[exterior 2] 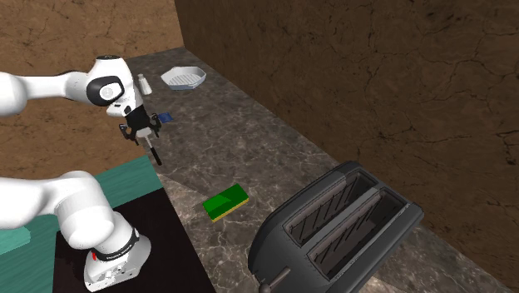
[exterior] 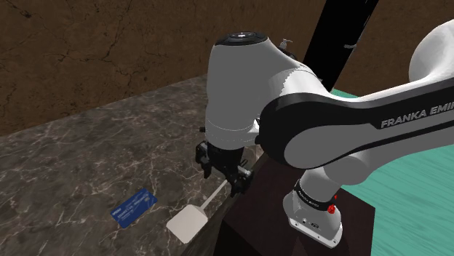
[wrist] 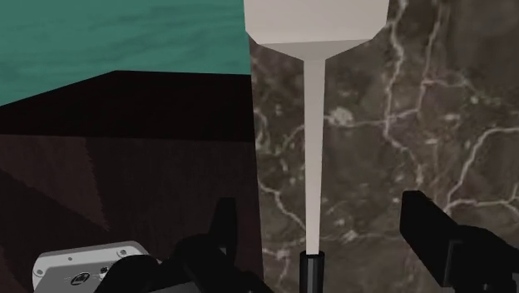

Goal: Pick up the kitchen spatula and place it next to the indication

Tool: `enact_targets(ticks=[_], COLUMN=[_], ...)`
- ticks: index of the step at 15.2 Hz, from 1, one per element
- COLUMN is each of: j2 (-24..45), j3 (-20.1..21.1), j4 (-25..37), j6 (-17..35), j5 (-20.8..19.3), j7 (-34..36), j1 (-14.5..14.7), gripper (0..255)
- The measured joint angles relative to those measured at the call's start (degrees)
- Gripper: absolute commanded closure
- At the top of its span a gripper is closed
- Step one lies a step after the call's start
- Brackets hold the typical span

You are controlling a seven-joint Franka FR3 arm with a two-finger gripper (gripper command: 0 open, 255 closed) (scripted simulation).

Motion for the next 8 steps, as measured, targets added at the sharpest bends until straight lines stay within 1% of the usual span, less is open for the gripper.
enact_targets(ticks=[3,6,8], j2=[0.0,-1.6,-1.7], j3=[0.0,-1.9,-2.8], j4=[0.0,2.8,5.0], j6=[0.0,-4.4,-6.6], j5=[0.0,-0.9,-1.7], j7=[0.0,0.1,0.1], j1=[0.0,0.3,-0.1], gripper=[0,0,0])
